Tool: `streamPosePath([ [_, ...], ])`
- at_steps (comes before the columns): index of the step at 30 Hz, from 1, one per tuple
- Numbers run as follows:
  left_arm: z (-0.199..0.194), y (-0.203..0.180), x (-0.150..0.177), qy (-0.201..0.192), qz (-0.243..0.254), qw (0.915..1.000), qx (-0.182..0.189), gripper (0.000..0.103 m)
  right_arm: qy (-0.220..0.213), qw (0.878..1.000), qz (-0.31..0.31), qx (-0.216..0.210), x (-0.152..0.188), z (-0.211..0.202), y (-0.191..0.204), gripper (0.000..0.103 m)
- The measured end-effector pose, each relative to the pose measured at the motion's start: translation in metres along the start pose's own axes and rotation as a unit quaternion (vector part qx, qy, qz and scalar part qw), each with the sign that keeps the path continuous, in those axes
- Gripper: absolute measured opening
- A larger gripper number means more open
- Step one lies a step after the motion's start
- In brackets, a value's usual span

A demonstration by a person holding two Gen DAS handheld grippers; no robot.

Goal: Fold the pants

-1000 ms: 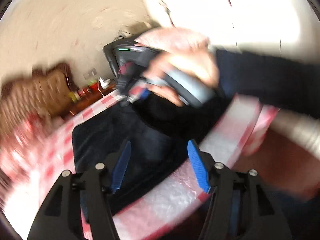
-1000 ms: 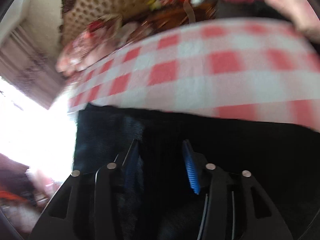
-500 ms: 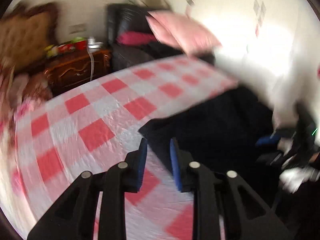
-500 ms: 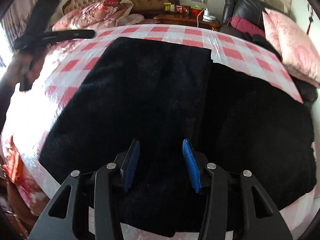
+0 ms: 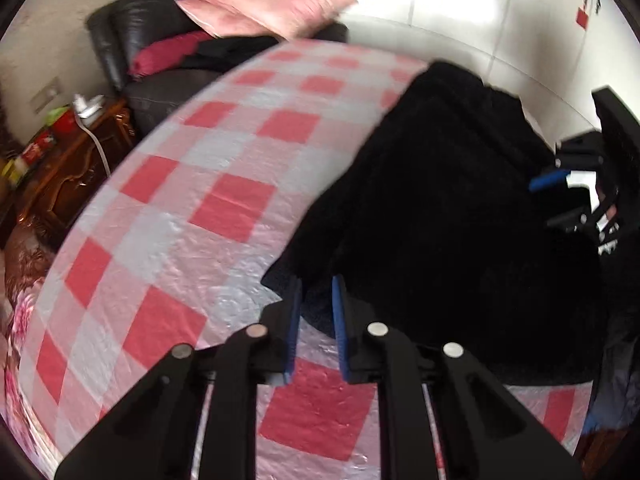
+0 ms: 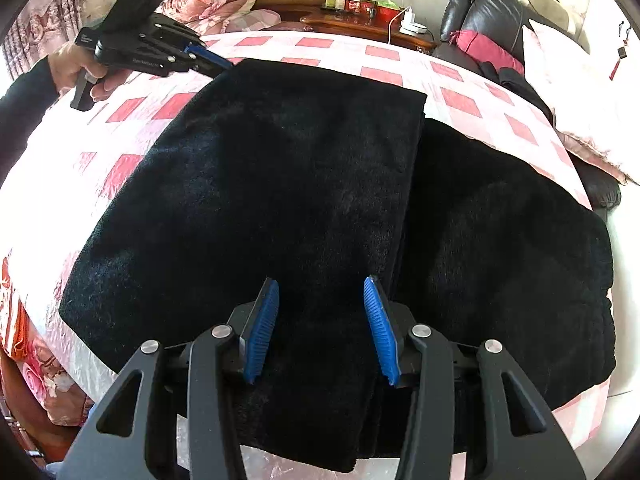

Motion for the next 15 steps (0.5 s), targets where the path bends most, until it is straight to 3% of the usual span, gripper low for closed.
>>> streamPosePath([
  [4, 0.009, -0.004, -0.003, 0.018, 0.009, 0.9992, 0.035, 0.005, 0.004, 1.0, 0.002, 0.001, -0.002, 0.001, -0.001, 0.044],
  [8, -0.002, 0.023, -0.009, 0.001, -0.011, 0.9998, -0.018, 0.003, 0.004, 1.0, 0.009, -0.001, -0.001, 0.0, -0.001, 0.044],
  [12, 0.002, 0.025, -0.007, -0.004, -0.033, 0.9991, -0.025, 0.003, 0.002, 1.0, 0.009, 0.001, -0.002, 0.002, -0.002, 0.044],
  [15, 0.0, 0.034, -0.007, -0.028, -0.077, 0.9962, -0.029, 0.002, -0.002, 1.0, 0.009, -0.002, -0.001, 0.001, -0.002, 0.044],
])
Point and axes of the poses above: each gripper's, at about its wrist camera, not at the fingertips, and z roughly the way its jaws point, y to its left, x to its underside, the point moved 10 cm from there along z, roughly the way its jaws point
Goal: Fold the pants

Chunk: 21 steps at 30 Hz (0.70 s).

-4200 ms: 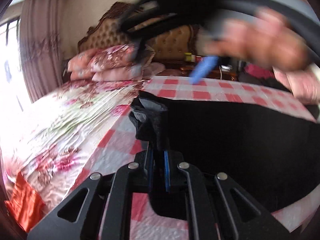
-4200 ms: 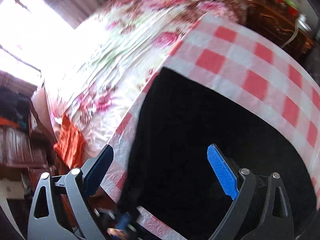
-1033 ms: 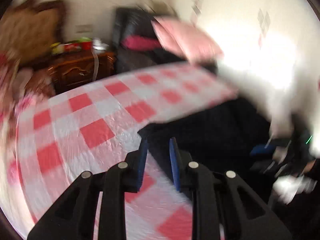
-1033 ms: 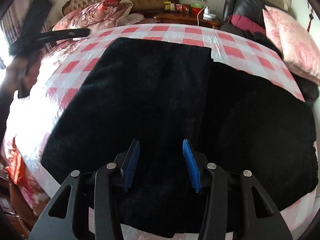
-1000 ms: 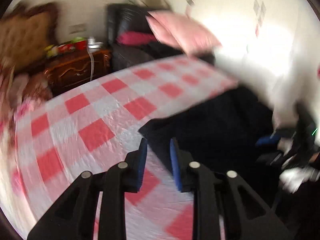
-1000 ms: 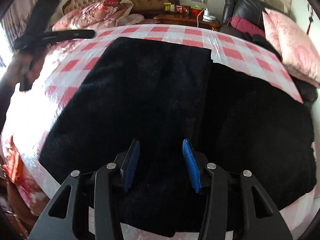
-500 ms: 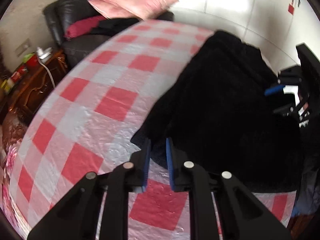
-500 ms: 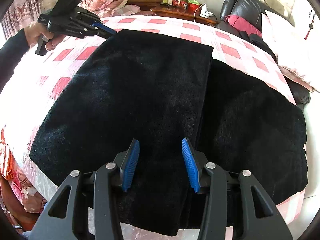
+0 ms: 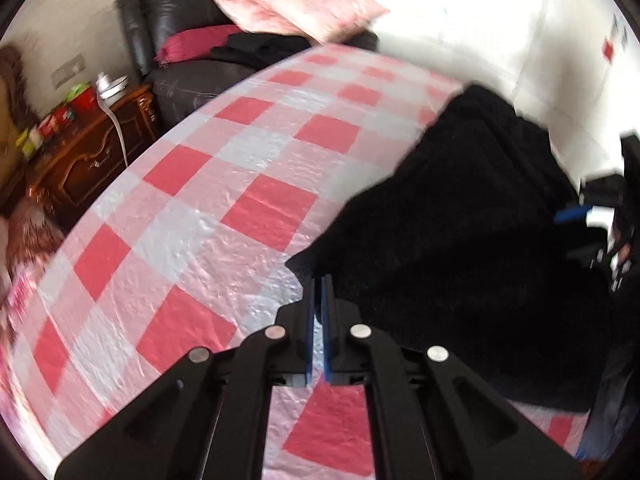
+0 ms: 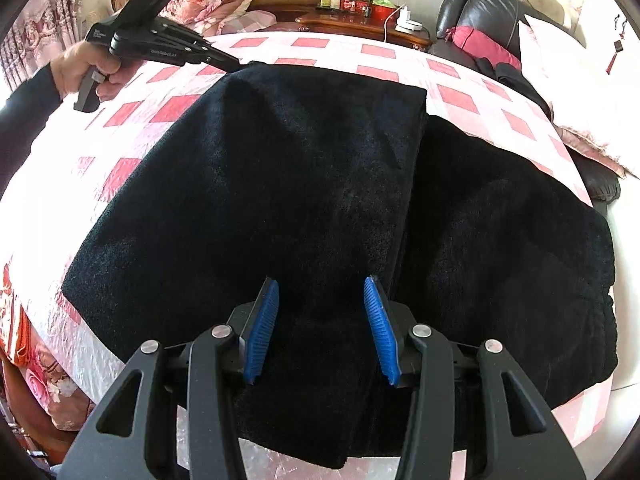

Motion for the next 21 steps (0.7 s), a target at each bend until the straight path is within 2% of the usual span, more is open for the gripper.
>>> streamPosePath([
  [1, -0.004, 0.018, 0.0, -0.01, -0.024, 0.9987, -0.044, 0.002, -0.001, 1.0, 0.0, -0.001, 0.001, 0.0, 0.0, 0.044],
  [2, -0.01, 0.036, 0.0, -0.02, -0.062, 0.9957, -0.066, 0.002, -0.003, 1.0, -0.002, -0.001, 0.002, -0.001, 0.0, 0.044],
  [4, -0.024, 0.048, -0.003, -0.04, -0.09, 0.9923, -0.075, 0.002, -0.006, 1.0, -0.002, -0.003, 0.003, -0.002, 0.0, 0.044],
  [5, -0.032, 0.041, -0.01, -0.054, -0.09, 0.9926, -0.061, 0.02, -0.007, 1.0, -0.001, -0.004, 0.004, -0.002, -0.001, 0.044],
  [6, -0.035, 0.029, -0.017, -0.063, -0.092, 0.9933, -0.03, 0.042, -0.008, 1.0, -0.001, -0.006, 0.004, -0.002, -0.001, 0.044],
  [7, -0.035, 0.021, -0.022, -0.068, -0.094, 0.9931, -0.013, 0.068, -0.009, 1.0, 0.0, -0.007, 0.004, -0.002, -0.001, 0.044],
  [8, -0.029, 0.015, -0.028, -0.067, -0.103, 0.9924, 0.001, 0.066, -0.011, 1.0, 0.002, -0.008, 0.004, -0.002, -0.002, 0.044],
  [10, -0.011, 0.016, -0.031, -0.042, -0.138, 0.9895, 0.016, 0.059, -0.015, 1.0, 0.005, -0.012, 0.004, -0.003, -0.003, 0.045],
  [12, 0.014, 0.022, -0.026, -0.001, -0.197, 0.98, 0.03, 0.048, -0.019, 1.0, 0.008, -0.02, 0.004, -0.004, -0.003, 0.048],
  [14, 0.024, 0.017, -0.019, 0.016, -0.21, 0.977, 0.035, 0.008, -0.023, 0.999, 0.009, -0.026, 0.004, -0.005, -0.004, 0.048],
  [17, 0.024, 0.009, -0.008, 0.032, -0.202, 0.9789, 0.008, 0.005, -0.029, 0.999, -0.001, -0.036, 0.005, -0.007, -0.005, 0.048],
  [21, 0.001, 0.013, 0.005, 0.002, -0.253, 0.9675, 0.003, 0.006, -0.041, 0.998, -0.012, -0.047, 0.002, -0.007, -0.006, 0.048],
])
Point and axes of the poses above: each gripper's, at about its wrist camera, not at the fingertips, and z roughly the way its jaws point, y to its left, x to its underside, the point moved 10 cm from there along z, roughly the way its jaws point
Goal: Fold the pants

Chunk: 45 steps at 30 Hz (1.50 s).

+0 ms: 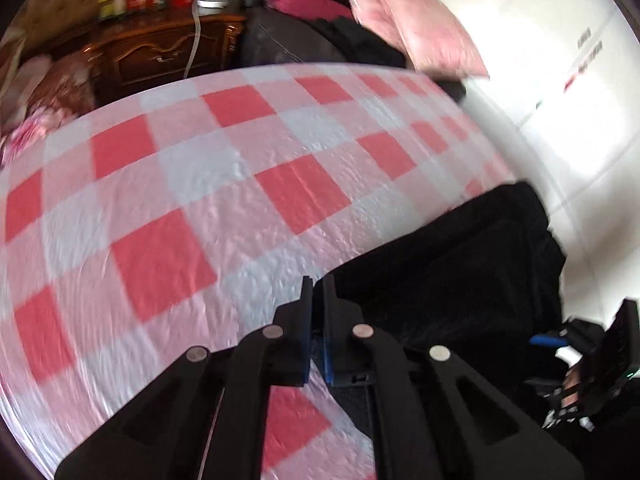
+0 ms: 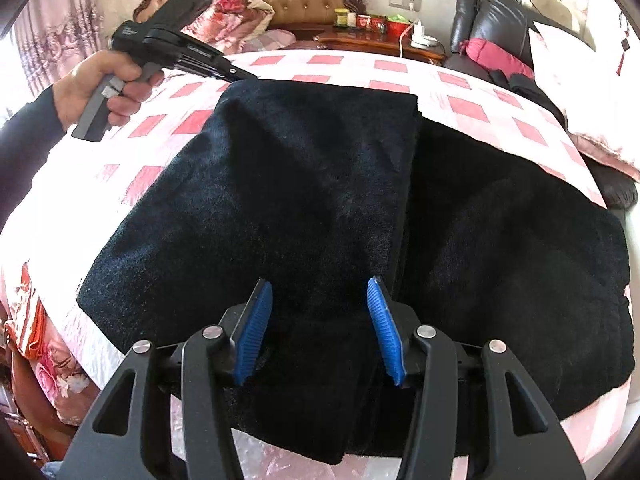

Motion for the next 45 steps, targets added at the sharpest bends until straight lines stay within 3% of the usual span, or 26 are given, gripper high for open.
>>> streamPosePath([
  [1, -0.005, 0.002, 0.002, -0.01, -0.013, 0.9999, -0.003, 0.015, -0.001, 1.0, -0.005, 0.002, 0.0, 0.0, 0.0, 0.048],
  [2, -0.015, 0.006, 0.002, -0.032, -0.034, 0.9988, -0.013, 0.049, -0.002, 1.0, -0.005, 0.002, -0.001, -0.002, 0.0, 0.048],
  [3, -0.03, 0.01, 0.003, -0.06, -0.063, 0.9961, -0.016, 0.065, -0.007, 1.0, -0.003, 0.003, -0.002, -0.008, -0.002, 0.048],
  [4, -0.054, 0.012, 0.006, -0.104, -0.099, 0.9895, -0.017, 0.07, -0.02, 1.0, 0.005, 0.015, -0.003, -0.018, -0.011, 0.05],
  [5, -0.068, 0.009, 0.012, -0.121, -0.111, 0.9862, -0.016, 0.07, -0.035, 0.999, 0.017, 0.026, -0.004, -0.028, -0.021, 0.054],
  [6, -0.085, 0.0, 0.023, -0.137, -0.111, 0.984, -0.027, 0.07, -0.059, 0.996, 0.043, 0.047, -0.002, -0.044, -0.043, 0.065],
  [7, -0.096, -0.007, 0.032, -0.149, -0.103, 0.9824, -0.048, 0.07, -0.074, 0.993, 0.062, 0.069, 0.003, -0.056, -0.063, 0.069],
  [8, -0.11, -0.023, 0.048, -0.168, -0.085, 0.9789, -0.081, 0.07, -0.082, 0.989, 0.075, 0.095, 0.008, -0.065, -0.085, 0.069],
  [11, -0.12, -0.083, 0.106, -0.202, -0.041, 0.9714, -0.118, 0.07, -0.077, 0.98, 0.084, 0.163, 0.03, -0.073, -0.135, 0.069],
  [14, -0.101, -0.102, 0.163, -0.192, -0.058, 0.9601, -0.196, 0.07, -0.048, 0.966, 0.086, 0.237, 0.055, -0.065, -0.188, 0.072],
  [15, -0.093, -0.102, 0.174, -0.181, -0.068, 0.9589, -0.208, 0.069, -0.015, 0.964, 0.094, 0.249, 0.071, -0.053, -0.207, 0.076],
  [17, -0.071, -0.102, 0.206, -0.152, -0.095, 0.9531, -0.244, 0.068, -0.038, 0.97, 0.109, 0.213, 0.074, -0.054, -0.213, 0.077],
  [19, -0.075, -0.101, 0.219, -0.165, -0.1, 0.9441, -0.267, 0.068, -0.036, 0.97, 0.094, 0.223, 0.071, -0.058, -0.21, 0.076],
  [20, -0.082, -0.104, 0.225, -0.183, -0.11, 0.942, -0.259, 0.069, -0.042, 0.966, 0.093, 0.238, 0.066, -0.065, -0.209, 0.076],
  [22, -0.089, -0.105, 0.233, -0.202, -0.158, 0.9451, -0.203, 0.069, -0.065, 0.967, 0.107, 0.221, 0.056, -0.077, -0.203, 0.079],
  [23, -0.092, -0.104, 0.238, -0.212, -0.197, 0.9451, -0.152, 0.068, -0.081, 0.97, 0.115, 0.196, 0.047, -0.084, -0.194, 0.081],
  [24, -0.094, -0.104, 0.243, -0.217, -0.22, 0.9429, -0.123, 0.068, -0.096, 0.973, 0.123, 0.172, 0.037, -0.089, -0.183, 0.083],
  [28, -0.098, -0.108, 0.253, -0.232, -0.248, 0.9373, -0.078, 0.06, -0.107, 0.985, 0.113, 0.069, 0.009, -0.085, -0.128, 0.084],
  [29, -0.095, -0.108, 0.256, -0.229, -0.262, 0.9353, -0.063, 0.054, -0.107, 0.987, 0.103, 0.054, 0.003, -0.08, -0.114, 0.084],
  [34, -0.088, -0.112, 0.261, -0.222, -0.276, 0.9334, -0.058, 0.048, -0.084, 0.996, 0.031, 0.015, -0.014, -0.049, -0.04, 0.082],
  [38, -0.08, -0.119, 0.26, -0.213, -0.282, 0.9343, -0.05, 0.043, -0.05, 0.997, -0.014, 0.065, 0.0, -0.025, -0.019, 0.08],
  [41, -0.075, -0.128, 0.26, -0.204, -0.28, 0.9369, -0.046, 0.038, -0.044, 0.997, -0.004, 0.057, 0.01, -0.016, -0.021, 0.079],
  [43, -0.074, -0.129, 0.26, -0.207, -0.292, 0.9328, -0.039, 0.038, -0.044, 0.998, 0.013, 0.047, 0.012, -0.014, -0.024, 0.079],
  [45, -0.074, -0.127, 0.262, -0.211, -0.324, 0.9222, -0.007, 0.039, -0.044, 0.998, 0.019, 0.045, 0.015, -0.012, -0.025, 0.079],
])
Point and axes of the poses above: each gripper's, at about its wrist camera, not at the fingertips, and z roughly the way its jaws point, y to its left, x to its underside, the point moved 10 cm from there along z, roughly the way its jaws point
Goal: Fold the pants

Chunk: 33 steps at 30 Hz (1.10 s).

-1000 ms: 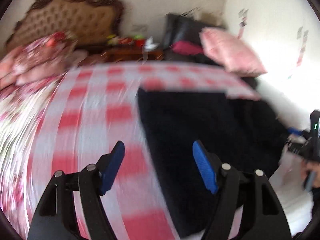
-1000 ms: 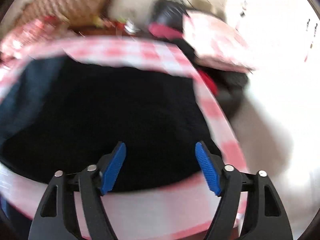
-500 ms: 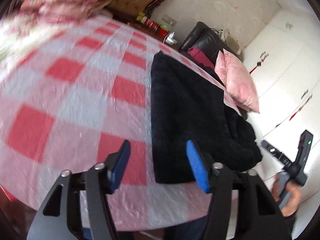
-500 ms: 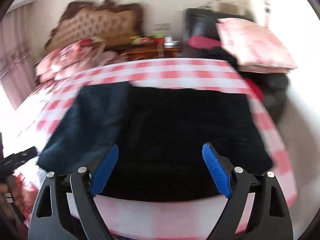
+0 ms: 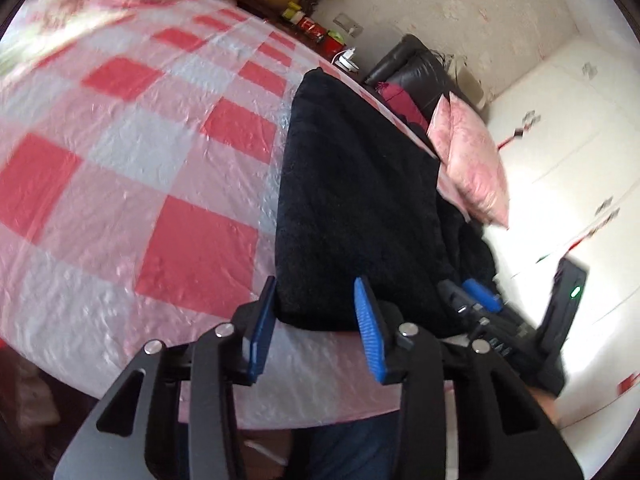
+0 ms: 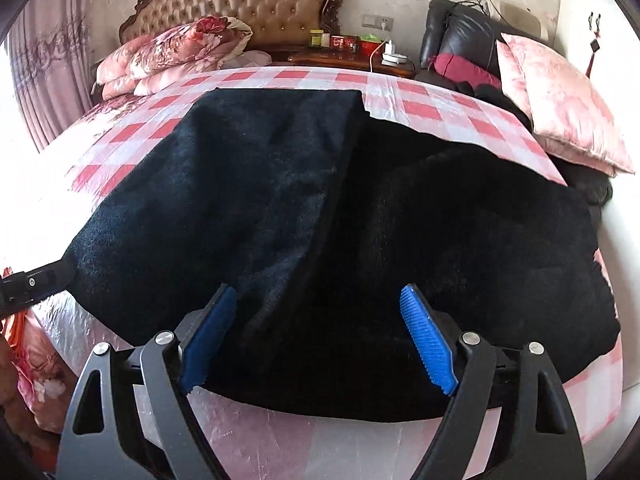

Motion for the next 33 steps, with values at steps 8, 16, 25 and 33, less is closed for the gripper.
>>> streamPosePath([
  [8, 0.002, 0.007, -0.003, 0.015, -0.098, 0.9939, 0.048, 0.038, 0.005, 1.0, 0.013, -0.003, 0.008, 0.002, -0.005, 0.081],
  [16, 0.004, 0.005, -0.005, 0.013, -0.1, 0.9937, 0.047, 0.021, 0.013, 1.0, 0.018, -0.003, 0.011, 0.002, -0.005, 0.081],
  [25, 0.008, 0.006, -0.006, 0.007, -0.113, 0.993, 0.034, 0.03, 0.024, 0.999, 0.02, -0.01, 0.01, 0.003, -0.006, 0.081],
  [33, 0.009, 0.008, -0.005, 0.009, -0.108, 0.9938, 0.025, 0.025, 0.0, 0.999, 0.041, -0.019, -0.083, 0.0, -0.036, 0.079],
])
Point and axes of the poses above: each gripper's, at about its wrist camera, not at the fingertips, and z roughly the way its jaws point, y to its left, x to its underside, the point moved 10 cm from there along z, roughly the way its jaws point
